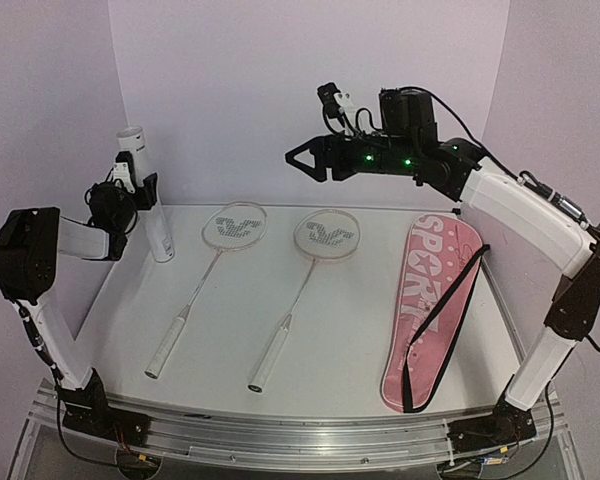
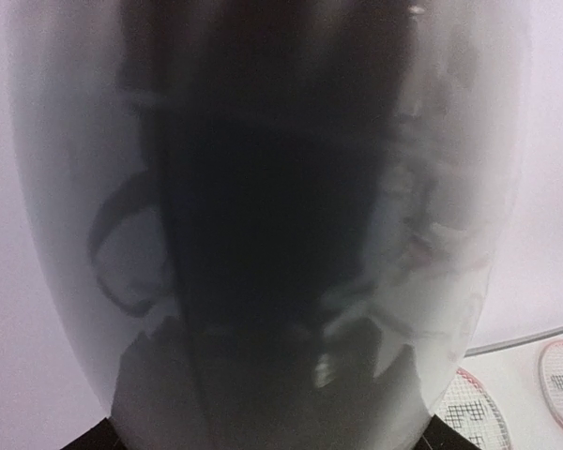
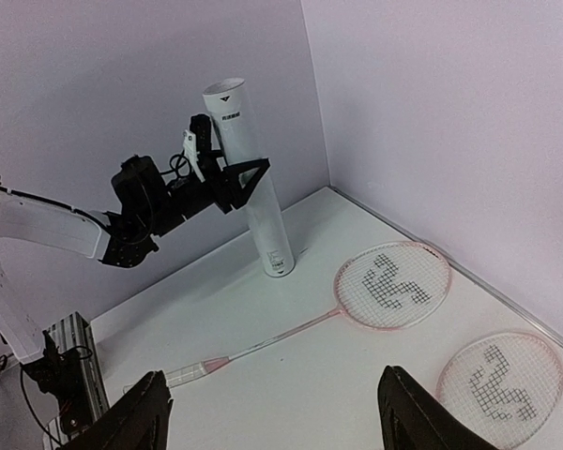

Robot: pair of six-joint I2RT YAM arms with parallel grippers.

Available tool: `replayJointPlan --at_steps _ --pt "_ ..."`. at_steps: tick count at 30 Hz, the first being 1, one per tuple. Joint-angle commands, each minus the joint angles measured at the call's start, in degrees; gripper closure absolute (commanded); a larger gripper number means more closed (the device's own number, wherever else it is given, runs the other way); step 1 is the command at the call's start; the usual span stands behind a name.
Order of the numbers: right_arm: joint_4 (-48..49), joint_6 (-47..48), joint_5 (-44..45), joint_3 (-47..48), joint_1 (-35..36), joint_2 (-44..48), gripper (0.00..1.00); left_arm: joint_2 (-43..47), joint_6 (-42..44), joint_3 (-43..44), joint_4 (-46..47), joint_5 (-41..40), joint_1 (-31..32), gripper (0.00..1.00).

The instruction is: Pack up the badminton gear

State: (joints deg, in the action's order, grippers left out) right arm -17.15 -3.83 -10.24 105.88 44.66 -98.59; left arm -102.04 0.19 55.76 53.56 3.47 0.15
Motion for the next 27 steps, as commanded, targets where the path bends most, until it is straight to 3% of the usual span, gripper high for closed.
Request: replayJointPlan --at_steps 1,6,11,17,27 --pt "1.7 -1.5 -2.7 2.7 -0.2 1.6 0.27 1.0 1.6 0.0 11.2 -4.9 -2.4 1.00" --pt "1.7 -2.3 -3.5 2.8 -0.2 2.3 0.27 -0.9 3.8 0.6 13.8 0.2 -5.0 1.00" --pt "1.7 -2.6 -3.1 1.6 -0.1 3.2 0.27 -1.4 -1.4 0.1 6.3 3.8 -5.3 0.97" --pt "1.7 -2.4 -2.8 0.8 -0.2 4.1 0.27 -2.0 -0.5 -1.7 6.6 6.2 -5.2 0.94" --pt "1.7 -2.1 -3.4 2.1 -0.2 3.7 0.27 -1.8 -1.4 -3.5 5.3 9.9 -6.0 0.76"
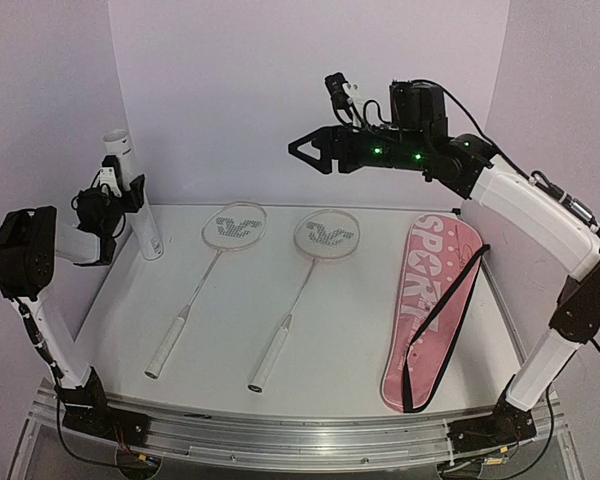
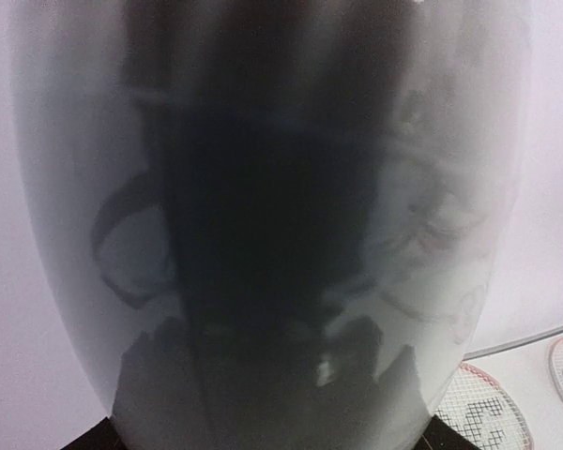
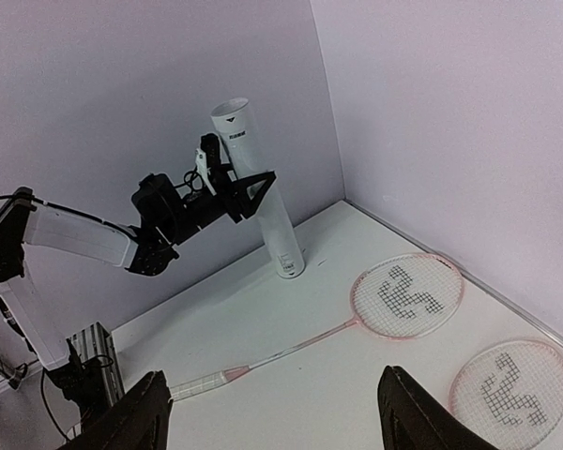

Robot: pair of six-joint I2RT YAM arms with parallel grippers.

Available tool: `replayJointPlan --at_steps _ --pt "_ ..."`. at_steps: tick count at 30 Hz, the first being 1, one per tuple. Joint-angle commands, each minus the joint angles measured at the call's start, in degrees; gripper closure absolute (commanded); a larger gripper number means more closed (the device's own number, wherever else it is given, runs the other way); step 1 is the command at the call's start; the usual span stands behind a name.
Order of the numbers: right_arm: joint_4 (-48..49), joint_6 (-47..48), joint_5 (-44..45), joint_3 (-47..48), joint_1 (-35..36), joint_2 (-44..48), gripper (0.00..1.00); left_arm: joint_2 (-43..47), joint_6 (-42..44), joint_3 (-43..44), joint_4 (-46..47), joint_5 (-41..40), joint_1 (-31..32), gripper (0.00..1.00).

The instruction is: Pack up the badminton gear

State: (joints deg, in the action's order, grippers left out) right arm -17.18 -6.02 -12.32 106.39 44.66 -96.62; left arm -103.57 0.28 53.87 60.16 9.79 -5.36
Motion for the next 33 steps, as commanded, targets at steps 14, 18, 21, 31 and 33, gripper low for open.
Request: replayJointPlan --at_steps 14,18,21,31,33 --pt "1.8 -0.6 -2.1 1.7 -0.2 2.2 0.27 1.1 -1.4 -2.0 -3.5 8.1 -1.7 0.33" --pt "1.8 -0.6 -2.3 1.6 -0.2 2.2 0.27 1.3 -1.5 -1.5 -4.6 8.2 -1.9 0.08" --pt "1.8 -0.5 -2.4 1.6 -0.2 2.3 0.27 1.8 -1.8 -1.4 -4.7 8.5 -2.0 0.00" --pt "1.8 -0.4 -3.0 1.5 -0.2 2.3 0.27 3.9 -0.6 -3.1 -4.6 9.4 -2.2 0.00" --pt "1.8 -0.3 -3.2 1.5 -0.2 2.3 0.27 4.3 -0.6 -3.4 -4.8 9.2 -2.2 0.00"
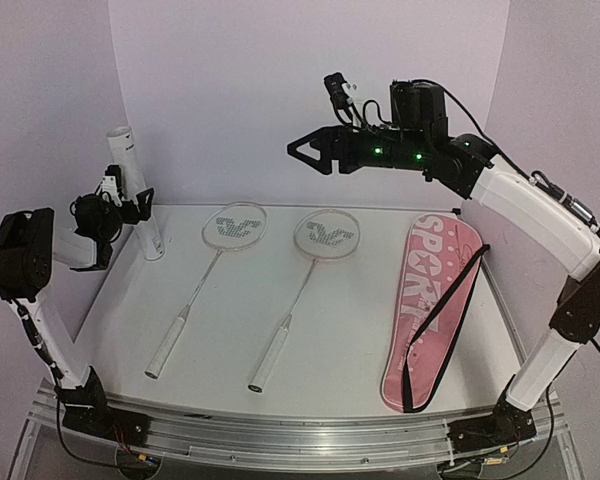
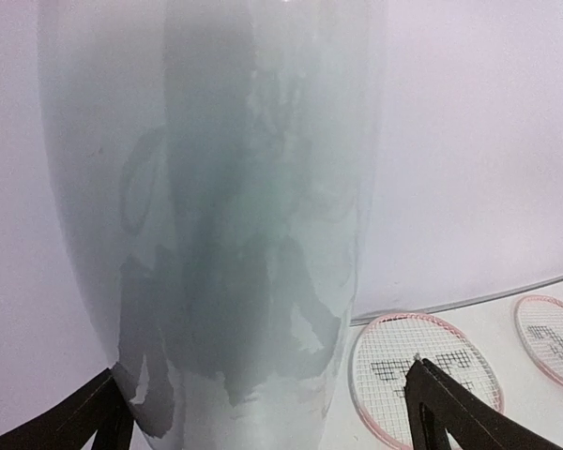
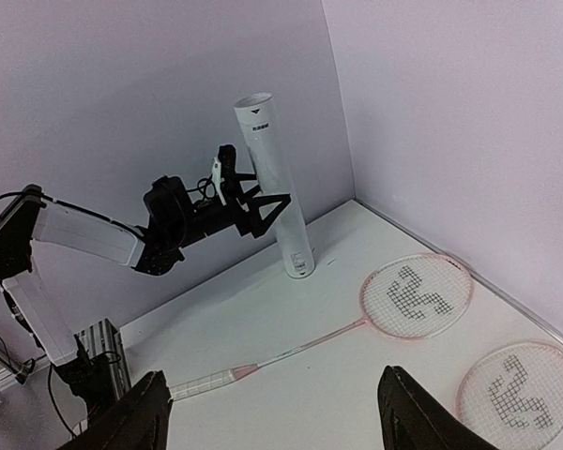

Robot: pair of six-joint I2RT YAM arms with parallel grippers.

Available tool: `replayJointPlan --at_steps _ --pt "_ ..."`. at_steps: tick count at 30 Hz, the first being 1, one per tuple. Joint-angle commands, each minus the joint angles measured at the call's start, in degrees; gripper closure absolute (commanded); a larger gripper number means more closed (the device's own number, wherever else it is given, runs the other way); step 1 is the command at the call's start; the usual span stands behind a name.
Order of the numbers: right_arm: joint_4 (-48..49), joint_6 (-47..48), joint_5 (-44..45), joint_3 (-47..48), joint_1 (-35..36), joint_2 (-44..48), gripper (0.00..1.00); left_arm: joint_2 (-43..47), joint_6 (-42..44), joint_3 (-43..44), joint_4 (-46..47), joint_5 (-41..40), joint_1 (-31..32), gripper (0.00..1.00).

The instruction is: Pack up the badminton gear

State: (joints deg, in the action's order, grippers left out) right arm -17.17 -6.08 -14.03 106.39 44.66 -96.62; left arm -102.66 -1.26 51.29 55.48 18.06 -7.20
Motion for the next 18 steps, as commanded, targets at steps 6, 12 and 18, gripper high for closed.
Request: replayJointPlan --at_steps 6,12,18 --pt "1.7 -1.1 0.1 0.1 -0.2 3.4 0.27 6.9 1.2 -2.4 -3.7 0.1 -0.4 0.00" --pt "-0.9 -8.2 12.3 -5.6 -2.4 4.2 0.26 17.0 1.9 -7.2 -14.1 2.9 -0.4 0.00" --pt "-15.9 -22.2 23.3 -11.7 -8.5 4.5 0.27 28.3 -1.6 -12.0 -26.0 2.4 -0.2 0.00"
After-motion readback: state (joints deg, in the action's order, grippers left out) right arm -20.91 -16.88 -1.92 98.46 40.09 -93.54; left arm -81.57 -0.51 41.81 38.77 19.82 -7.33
